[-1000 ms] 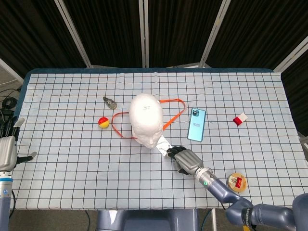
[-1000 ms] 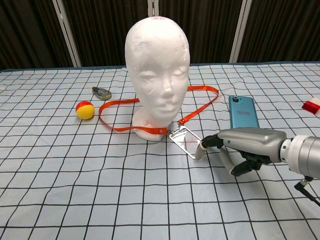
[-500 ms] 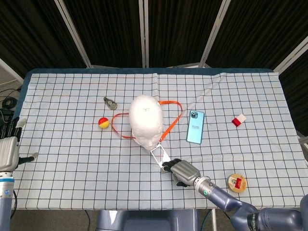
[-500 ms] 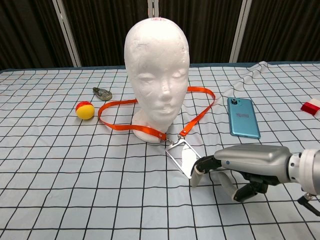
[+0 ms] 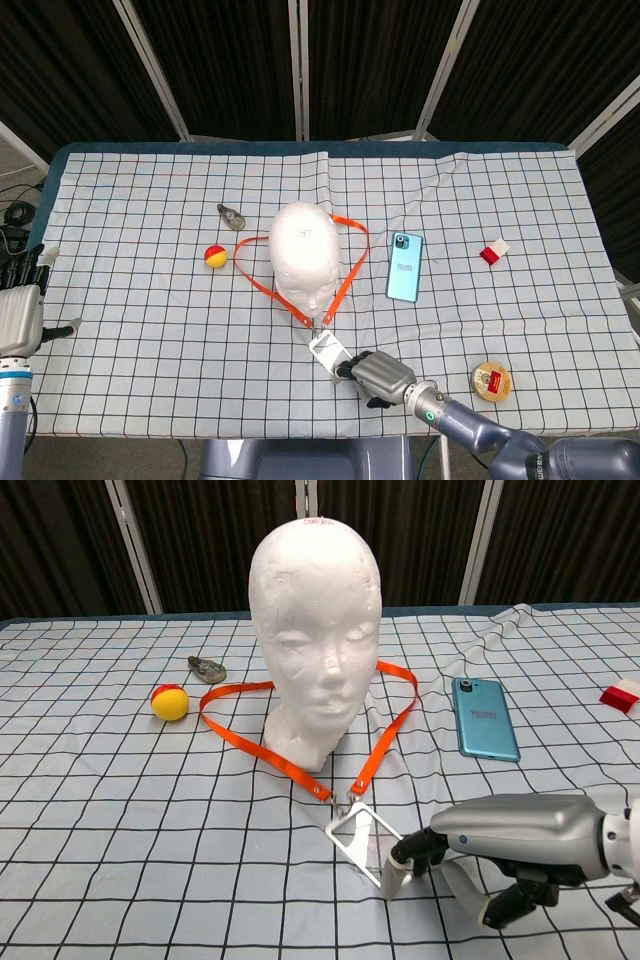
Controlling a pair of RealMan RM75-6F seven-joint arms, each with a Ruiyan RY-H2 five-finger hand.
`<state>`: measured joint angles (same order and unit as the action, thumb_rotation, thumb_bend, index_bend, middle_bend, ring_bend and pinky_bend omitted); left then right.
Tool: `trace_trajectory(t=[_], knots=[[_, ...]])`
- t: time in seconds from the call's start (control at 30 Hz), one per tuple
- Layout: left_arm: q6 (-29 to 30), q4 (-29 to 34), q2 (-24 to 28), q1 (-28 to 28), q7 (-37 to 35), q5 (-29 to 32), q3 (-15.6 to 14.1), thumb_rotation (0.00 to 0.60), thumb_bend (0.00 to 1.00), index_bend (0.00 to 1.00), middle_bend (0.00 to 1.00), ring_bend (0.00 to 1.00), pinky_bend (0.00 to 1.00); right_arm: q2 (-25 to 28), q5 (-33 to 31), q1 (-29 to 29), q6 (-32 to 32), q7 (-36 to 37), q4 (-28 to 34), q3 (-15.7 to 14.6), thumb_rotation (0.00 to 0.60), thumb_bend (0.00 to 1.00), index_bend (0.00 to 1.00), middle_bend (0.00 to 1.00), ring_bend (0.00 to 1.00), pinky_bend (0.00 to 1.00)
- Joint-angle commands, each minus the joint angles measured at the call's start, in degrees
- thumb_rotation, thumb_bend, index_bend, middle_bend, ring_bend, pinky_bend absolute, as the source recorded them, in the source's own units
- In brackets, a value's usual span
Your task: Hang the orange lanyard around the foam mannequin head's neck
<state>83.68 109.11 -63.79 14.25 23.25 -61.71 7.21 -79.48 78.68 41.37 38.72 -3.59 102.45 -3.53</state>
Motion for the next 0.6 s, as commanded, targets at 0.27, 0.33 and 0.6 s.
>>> trace_trajectory(t=[0.27, 0.33, 0.6], knots=[[-0.2, 0.07, -0.32, -0.16, 0.53, -0.2, 0.13, 0.6, 0.0, 0.0, 0.0, 0.0, 0.0, 1.65, 1.02, 0.29, -0.47, -1.11, 3.76, -1.47, 0.6, 0.92, 0.31, 0.27, 0.19, 0.25], [-0.27, 0.02, -0.37, -0.17, 0.61, -0.24, 0.18, 0.6, 0.0, 0.0, 0.0, 0.0, 0.0, 1.92, 1.32, 0.32, -0.37, -1.25, 4.47, -1.63, 0.6, 0.92, 0.31, 0.27, 0.19, 0.25], [-0.53, -0.1, -0.36, -0.29, 0.54, -0.14, 0.39, 0.6, 0.0, 0.0, 0.0, 0.0, 0.0, 4.75, 5.1, -0.82, 3.55, -0.97, 6.96, -1.84, 0.6, 0.92, 0.31, 0.27, 0.19, 0.25]])
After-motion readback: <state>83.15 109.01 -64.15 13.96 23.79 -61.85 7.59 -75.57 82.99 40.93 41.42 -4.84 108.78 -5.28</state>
